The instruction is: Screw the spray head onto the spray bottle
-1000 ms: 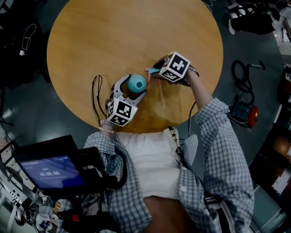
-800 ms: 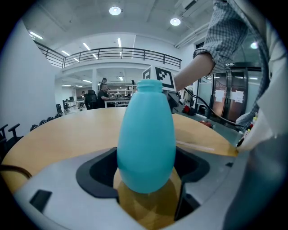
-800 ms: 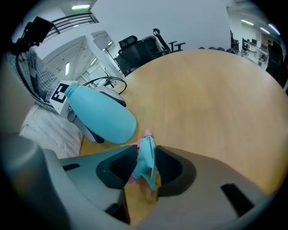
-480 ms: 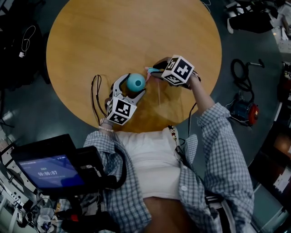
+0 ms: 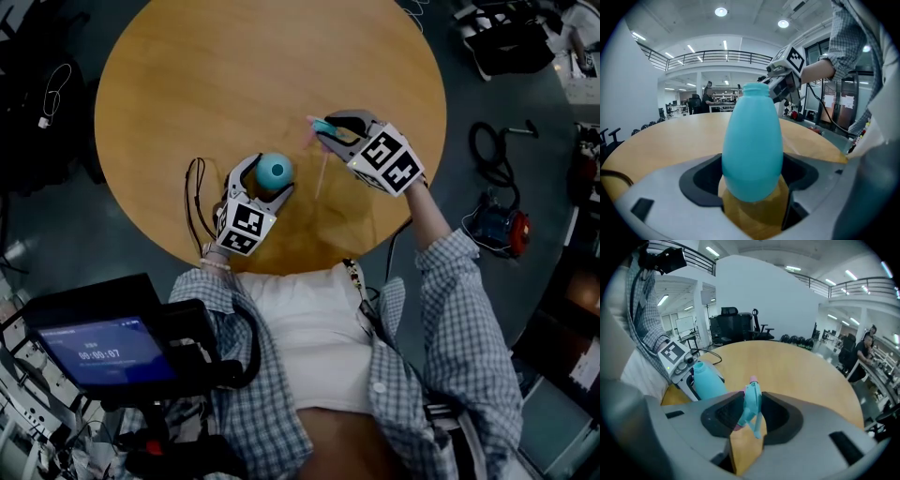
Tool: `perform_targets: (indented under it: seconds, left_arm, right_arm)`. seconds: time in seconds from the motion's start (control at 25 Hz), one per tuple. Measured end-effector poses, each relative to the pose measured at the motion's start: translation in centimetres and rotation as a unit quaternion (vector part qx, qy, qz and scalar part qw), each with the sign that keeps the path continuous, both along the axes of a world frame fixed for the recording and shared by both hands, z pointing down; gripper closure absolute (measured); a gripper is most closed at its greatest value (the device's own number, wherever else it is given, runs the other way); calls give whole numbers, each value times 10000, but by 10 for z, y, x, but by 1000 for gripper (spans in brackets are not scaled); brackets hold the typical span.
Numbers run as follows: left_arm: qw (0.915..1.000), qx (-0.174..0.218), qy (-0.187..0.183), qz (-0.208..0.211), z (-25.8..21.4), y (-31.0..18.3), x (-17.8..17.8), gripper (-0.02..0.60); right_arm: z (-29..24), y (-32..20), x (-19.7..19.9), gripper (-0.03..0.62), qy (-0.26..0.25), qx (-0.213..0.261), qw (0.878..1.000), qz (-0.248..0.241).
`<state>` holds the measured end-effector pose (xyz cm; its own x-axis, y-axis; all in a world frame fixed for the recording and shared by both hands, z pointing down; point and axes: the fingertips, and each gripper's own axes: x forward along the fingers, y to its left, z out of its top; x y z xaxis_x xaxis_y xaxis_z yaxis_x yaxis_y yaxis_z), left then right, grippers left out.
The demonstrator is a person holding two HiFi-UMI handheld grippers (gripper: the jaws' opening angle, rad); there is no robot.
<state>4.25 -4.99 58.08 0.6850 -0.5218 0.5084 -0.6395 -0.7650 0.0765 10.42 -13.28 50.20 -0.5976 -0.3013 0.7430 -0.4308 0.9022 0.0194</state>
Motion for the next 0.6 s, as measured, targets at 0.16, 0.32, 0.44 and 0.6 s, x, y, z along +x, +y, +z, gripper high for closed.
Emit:
perform_targets:
  seconds: [0.16, 0.32, 0.44, 0.6]
  left_arm:
    - [10000, -16, -5, -2, 4, -3, -2, 206]
    - [10000, 42, -24, -12, -9, 6, -4, 206]
    - [10000, 75, -53, -2, -16, 9, -2, 206]
    - [9999, 73, -75, 4, -14, 5, -2, 206]
  right_arm:
    - [-41, -12, -6, 483, -139, 705, 9973, 135]
    - [-104, -8, -14, 483, -413, 1476, 9877, 313]
    - [-149, -3, -18, 482, -708, 1977, 9767, 450]
    - [-191, 1, -29, 482, -1018, 2496, 9617, 486]
